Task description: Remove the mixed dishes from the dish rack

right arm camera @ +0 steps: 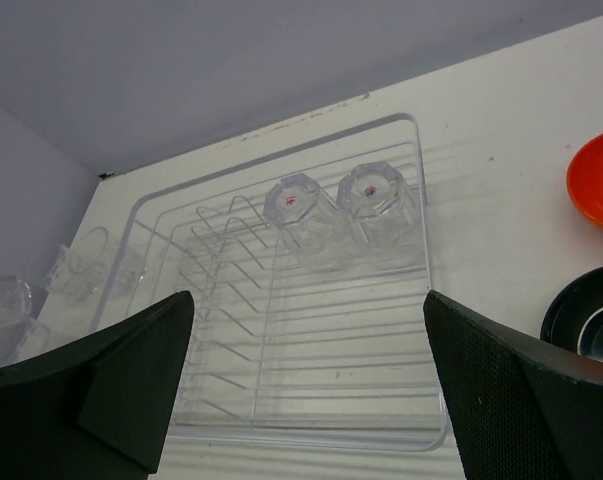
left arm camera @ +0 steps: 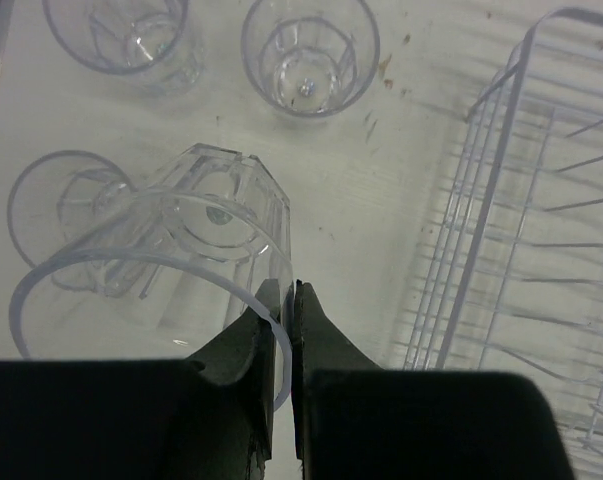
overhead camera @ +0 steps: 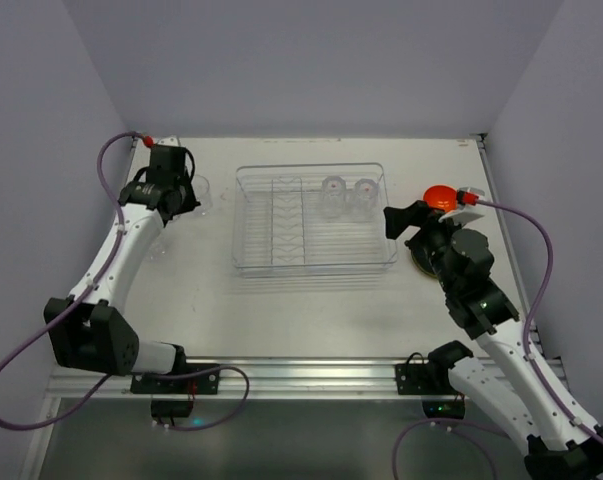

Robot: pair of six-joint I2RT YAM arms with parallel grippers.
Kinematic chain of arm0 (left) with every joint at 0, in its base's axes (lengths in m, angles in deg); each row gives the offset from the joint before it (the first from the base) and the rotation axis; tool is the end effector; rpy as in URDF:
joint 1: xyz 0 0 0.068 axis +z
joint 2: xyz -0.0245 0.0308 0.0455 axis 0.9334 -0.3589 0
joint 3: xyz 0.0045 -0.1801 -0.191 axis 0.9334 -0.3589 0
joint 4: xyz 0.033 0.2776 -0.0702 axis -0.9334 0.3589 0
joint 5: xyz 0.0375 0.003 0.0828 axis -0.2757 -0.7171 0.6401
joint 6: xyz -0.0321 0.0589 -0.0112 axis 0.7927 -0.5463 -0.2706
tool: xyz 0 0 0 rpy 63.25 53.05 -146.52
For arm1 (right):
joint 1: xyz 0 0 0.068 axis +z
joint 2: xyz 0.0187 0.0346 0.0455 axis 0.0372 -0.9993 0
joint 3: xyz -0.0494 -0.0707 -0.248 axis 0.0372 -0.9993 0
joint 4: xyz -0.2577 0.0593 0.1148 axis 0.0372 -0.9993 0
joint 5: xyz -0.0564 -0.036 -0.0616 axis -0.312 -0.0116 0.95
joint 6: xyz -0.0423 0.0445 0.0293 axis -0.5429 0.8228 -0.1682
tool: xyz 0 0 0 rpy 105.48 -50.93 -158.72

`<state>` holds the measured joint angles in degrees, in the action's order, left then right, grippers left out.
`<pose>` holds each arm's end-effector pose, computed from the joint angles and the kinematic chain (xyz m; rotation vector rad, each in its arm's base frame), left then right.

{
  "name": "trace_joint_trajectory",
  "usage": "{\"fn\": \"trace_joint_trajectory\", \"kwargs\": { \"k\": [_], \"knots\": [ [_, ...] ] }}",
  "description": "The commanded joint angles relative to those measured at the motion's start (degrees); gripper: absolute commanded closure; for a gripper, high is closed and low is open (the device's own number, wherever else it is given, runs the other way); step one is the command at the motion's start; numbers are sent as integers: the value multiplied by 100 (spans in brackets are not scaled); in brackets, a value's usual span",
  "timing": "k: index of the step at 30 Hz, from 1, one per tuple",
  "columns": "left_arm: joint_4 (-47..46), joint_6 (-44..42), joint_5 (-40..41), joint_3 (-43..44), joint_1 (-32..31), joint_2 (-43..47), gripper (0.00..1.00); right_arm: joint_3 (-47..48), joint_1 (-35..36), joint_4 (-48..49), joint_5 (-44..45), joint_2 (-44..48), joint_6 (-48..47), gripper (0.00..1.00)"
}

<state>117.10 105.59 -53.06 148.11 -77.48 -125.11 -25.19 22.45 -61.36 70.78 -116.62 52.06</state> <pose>0.3260 -0.0333 0.3131 -0.4357 2.2577 0.0480 0.2053 0.0800 0.3277 0.2514 1.6628 0.5221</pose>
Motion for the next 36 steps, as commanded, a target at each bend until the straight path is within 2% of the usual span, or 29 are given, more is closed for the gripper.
{"fn": "trace_joint_trajectory", "kwargs": {
  "k": [1,7,13,20,26,31,32,34,35,36],
  "knots": [
    [287,-456,-523,408,148,-554,100,-112,-6,182,524,58,83,1],
    [455,-667,-1218,286,131,-1372,100,-138,-6,217,612,-39,91,1],
    [692,-843,-920,347,131,-2075,100,-173,3,252,586,-4,83,1],
    [534,-896,-1122,259,131,-2287,100,-208,-6,297,586,-65,56,1],
    [622,-931,-902,250,131,-2516,100,-252,-6,358,533,-48,56,1],
    [701,-870,-902,303,122,-2454,72,-252,-6,358,542,-30,30,1],
    [736,-826,-850,329,122,-2393,62,-252,-6,358,551,-22,39,1],
    [763,-782,-780,399,69,-2166,53,-261,-6,358,551,-30,39,1],
    [771,-730,-788,426,60,-2060,43,-261,-6,358,525,-39,30,1],
    [772,-712,-805,461,52,-1963,37,-252,-6,367,507,-56,21,1]
  ]
}}
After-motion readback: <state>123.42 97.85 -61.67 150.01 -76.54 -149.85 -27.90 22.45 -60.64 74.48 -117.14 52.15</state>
